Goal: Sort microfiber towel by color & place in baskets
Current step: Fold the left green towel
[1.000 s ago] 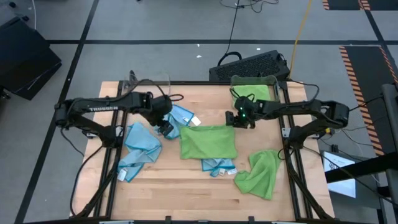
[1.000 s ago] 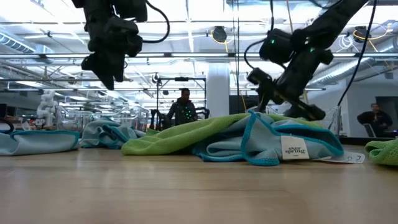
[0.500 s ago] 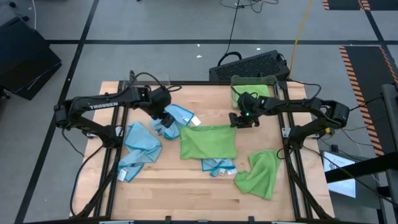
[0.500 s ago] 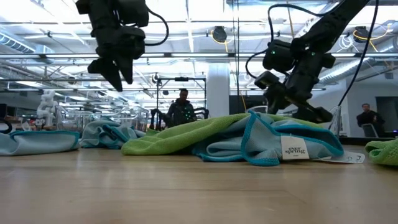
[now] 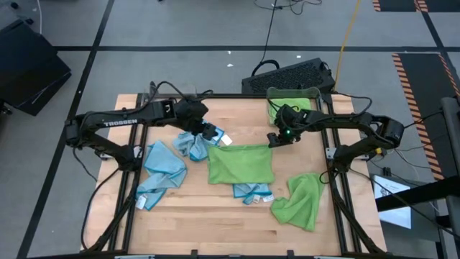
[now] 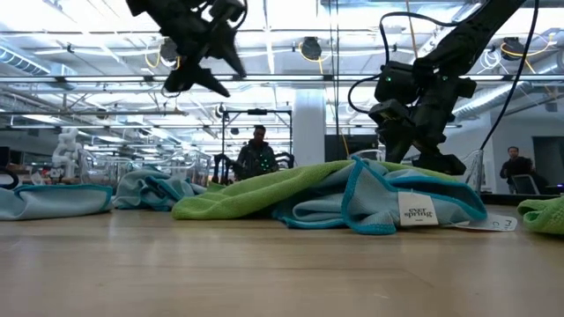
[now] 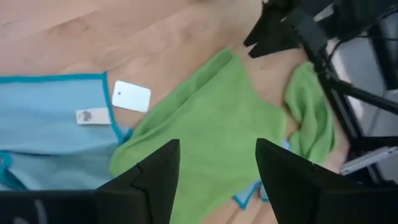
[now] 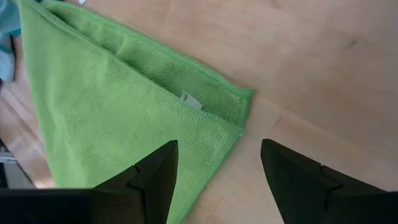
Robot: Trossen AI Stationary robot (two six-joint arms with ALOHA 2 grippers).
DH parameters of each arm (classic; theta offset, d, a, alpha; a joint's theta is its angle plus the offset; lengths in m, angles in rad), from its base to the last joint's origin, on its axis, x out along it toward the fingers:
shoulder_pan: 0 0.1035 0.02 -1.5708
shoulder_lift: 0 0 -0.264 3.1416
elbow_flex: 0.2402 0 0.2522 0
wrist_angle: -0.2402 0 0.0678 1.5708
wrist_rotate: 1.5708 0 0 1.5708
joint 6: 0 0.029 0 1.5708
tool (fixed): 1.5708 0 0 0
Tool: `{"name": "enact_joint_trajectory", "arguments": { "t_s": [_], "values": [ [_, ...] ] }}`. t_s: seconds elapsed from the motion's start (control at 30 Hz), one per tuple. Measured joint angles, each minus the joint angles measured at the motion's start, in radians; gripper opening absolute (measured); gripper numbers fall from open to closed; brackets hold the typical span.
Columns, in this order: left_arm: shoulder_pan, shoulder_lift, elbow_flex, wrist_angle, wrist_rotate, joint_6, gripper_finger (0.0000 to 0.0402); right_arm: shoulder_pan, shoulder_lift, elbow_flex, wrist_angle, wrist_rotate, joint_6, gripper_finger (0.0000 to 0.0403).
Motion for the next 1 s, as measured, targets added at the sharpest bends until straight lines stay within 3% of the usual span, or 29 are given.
{"name": "enact_joint_trajectory", "arguments": {
  "t_s": [0.3,0.53,0.77,1.0],
  "values": [
    [-0.02,0.151,0.166,-0.077,-0.045,0.125,0.0214,0.004,0.0,0.0,0.003,-0.035,-0.039,0.0224],
    [-0.029,0.225,0.215,-0.077,0.005,0.228,0.0214,0.01,0.0,0.0,0.008,-0.053,0.003,0.0225],
    [-0.019,0.226,0.217,-0.089,0.03,0.378,0.0217,0.061,0.0,0.0,0.043,-0.028,0.166,0.0225],
    [0.015,0.226,0.217,-0.113,0.068,0.449,0.0266,0.18,0.0,0.001,0.105,0.055,0.359,0.0266]
  ]
}}
